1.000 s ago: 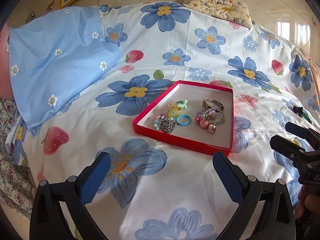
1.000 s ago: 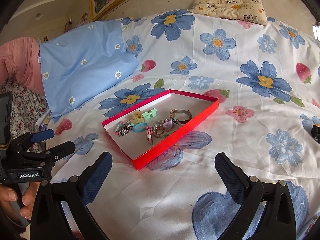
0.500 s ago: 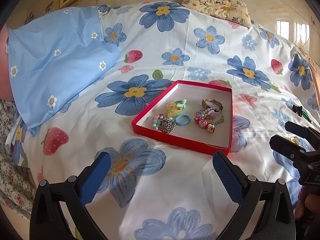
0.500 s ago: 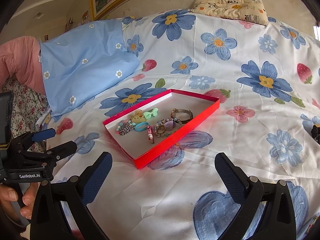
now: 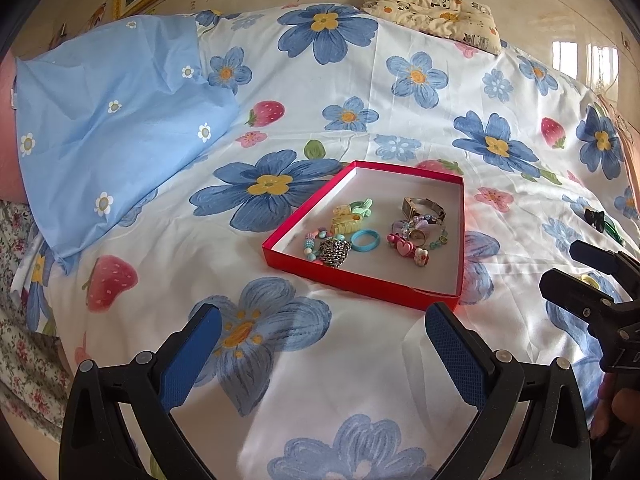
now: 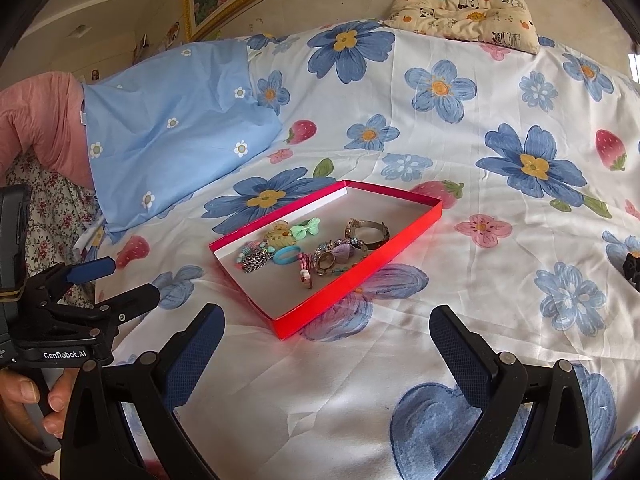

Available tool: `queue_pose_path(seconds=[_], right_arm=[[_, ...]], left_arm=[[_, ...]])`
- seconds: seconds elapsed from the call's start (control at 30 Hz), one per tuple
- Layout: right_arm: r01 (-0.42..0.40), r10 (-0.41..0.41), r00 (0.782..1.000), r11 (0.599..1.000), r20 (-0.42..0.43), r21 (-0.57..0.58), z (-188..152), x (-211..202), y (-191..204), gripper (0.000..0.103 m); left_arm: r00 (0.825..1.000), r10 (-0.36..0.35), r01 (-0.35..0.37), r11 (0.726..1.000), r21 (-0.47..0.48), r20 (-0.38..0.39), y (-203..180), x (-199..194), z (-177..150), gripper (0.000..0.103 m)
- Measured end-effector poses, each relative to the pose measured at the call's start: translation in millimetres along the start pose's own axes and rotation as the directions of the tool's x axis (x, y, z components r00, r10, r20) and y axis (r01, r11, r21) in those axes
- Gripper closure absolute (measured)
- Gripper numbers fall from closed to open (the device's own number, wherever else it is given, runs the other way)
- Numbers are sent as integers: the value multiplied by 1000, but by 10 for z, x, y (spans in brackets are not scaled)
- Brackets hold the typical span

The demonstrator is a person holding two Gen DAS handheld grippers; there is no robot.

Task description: Organize jewelry

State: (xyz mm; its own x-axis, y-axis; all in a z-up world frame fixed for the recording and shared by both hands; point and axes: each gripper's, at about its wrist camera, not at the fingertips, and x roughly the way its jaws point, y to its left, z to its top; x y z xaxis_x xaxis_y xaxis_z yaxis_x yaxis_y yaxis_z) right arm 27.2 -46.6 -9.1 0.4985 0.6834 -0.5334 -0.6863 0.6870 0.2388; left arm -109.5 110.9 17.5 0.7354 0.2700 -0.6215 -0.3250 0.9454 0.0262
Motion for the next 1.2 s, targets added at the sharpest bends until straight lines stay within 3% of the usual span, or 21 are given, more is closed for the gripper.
queue_pose_path(seconds=[1.2], right_arm=[[-11,11,1000,1000,-5,-12,55,-12,67,0]], left_arm=[[1000,-4,4,1000,14,2,-18,37,31,1]])
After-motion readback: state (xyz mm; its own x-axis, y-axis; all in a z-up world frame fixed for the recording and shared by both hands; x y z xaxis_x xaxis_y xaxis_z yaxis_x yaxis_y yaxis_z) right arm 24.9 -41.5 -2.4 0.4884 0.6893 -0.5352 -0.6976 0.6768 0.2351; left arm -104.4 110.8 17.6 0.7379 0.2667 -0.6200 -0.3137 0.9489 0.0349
